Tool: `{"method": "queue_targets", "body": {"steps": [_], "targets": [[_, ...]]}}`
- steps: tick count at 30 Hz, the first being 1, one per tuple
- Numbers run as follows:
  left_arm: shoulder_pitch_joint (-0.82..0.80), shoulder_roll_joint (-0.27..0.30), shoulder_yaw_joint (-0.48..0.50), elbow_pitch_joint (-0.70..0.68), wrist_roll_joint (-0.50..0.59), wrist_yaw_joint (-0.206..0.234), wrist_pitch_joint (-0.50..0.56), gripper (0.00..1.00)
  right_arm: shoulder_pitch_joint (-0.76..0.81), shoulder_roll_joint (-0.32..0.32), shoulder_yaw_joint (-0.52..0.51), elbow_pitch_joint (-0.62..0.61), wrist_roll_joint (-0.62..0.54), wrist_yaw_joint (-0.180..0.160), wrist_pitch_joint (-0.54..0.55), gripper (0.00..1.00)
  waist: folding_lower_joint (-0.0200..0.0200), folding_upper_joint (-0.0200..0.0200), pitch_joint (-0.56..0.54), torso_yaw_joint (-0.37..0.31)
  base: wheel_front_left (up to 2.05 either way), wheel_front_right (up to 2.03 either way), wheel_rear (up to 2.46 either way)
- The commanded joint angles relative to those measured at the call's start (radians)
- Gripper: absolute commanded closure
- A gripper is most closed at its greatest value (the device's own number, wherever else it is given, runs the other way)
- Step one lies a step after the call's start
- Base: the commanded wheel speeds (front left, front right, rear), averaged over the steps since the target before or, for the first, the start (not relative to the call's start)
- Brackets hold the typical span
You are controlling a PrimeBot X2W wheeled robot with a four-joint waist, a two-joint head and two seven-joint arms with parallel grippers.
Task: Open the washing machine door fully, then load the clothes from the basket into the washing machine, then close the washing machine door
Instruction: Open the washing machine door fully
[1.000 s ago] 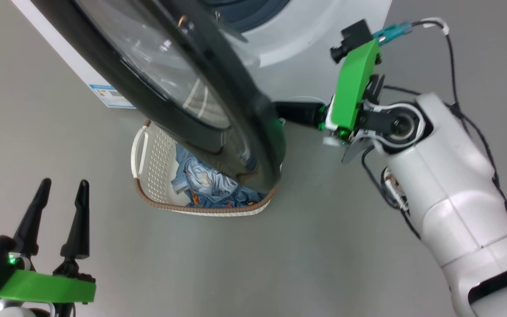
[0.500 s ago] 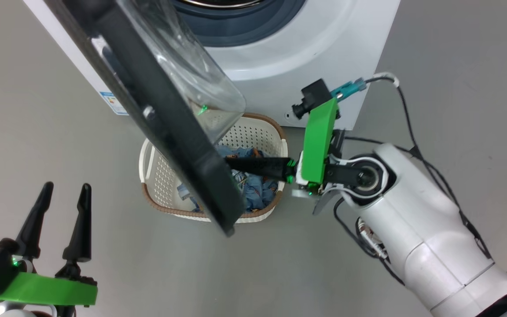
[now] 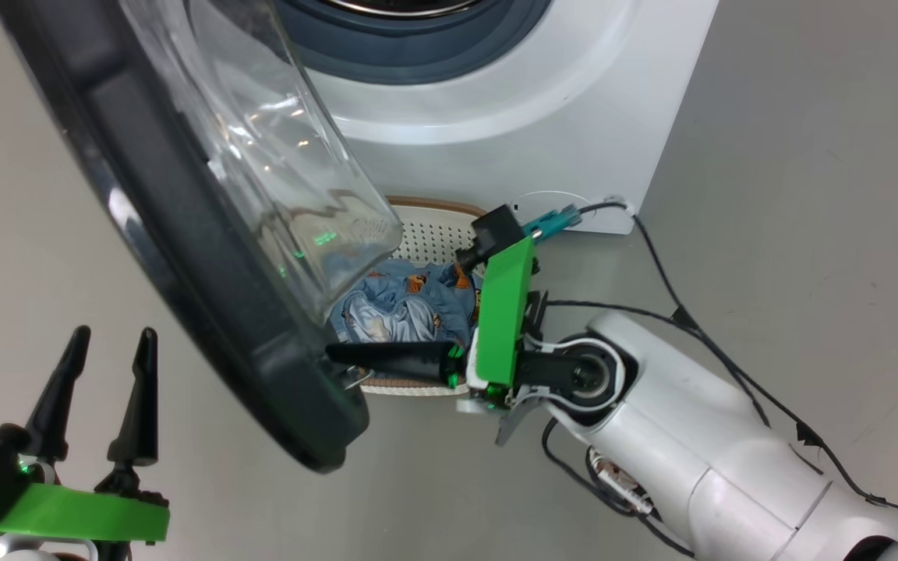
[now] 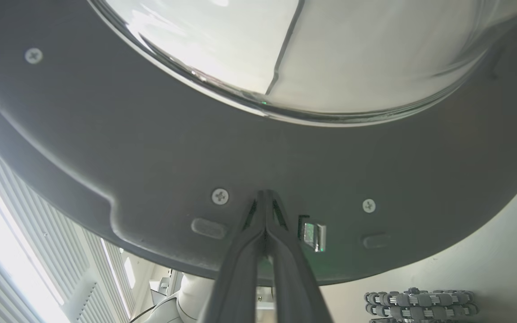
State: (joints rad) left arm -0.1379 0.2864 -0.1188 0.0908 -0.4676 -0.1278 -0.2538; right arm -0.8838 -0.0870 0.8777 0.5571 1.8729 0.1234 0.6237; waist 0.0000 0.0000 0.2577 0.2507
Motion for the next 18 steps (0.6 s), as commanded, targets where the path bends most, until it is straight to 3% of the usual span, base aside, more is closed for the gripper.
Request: {"method": "queue_targets", "body": {"steps": [1,9,18], "targets": [[-0.021,0.031,0.045,-0.016,0.010,-0.003,-0.008,0.00,-0.007,0.037,0.030,-0.036,0.028,0.007,-0.017,1.00,0.0000,0.0000,-0.001,0.001,0.00,0.00,0.00],[-0.021,0.024,0.055,-0.007,0.015,-0.003,-0.008,0.00,-0.041,0.037,0.147,-0.047,0.142,0.007,-0.110,1.00,0.0000,0.0000,-0.012,0.002,0.00,0.00,0.00],[0.003,0.014,0.076,0.006,0.035,-0.003,-0.008,0.00,-0.006,0.008,0.147,-0.068,0.213,0.007,-0.165,1.00,0.0000,0.0000,-0.063,-0.029,0.00,0.00,0.00]]}}
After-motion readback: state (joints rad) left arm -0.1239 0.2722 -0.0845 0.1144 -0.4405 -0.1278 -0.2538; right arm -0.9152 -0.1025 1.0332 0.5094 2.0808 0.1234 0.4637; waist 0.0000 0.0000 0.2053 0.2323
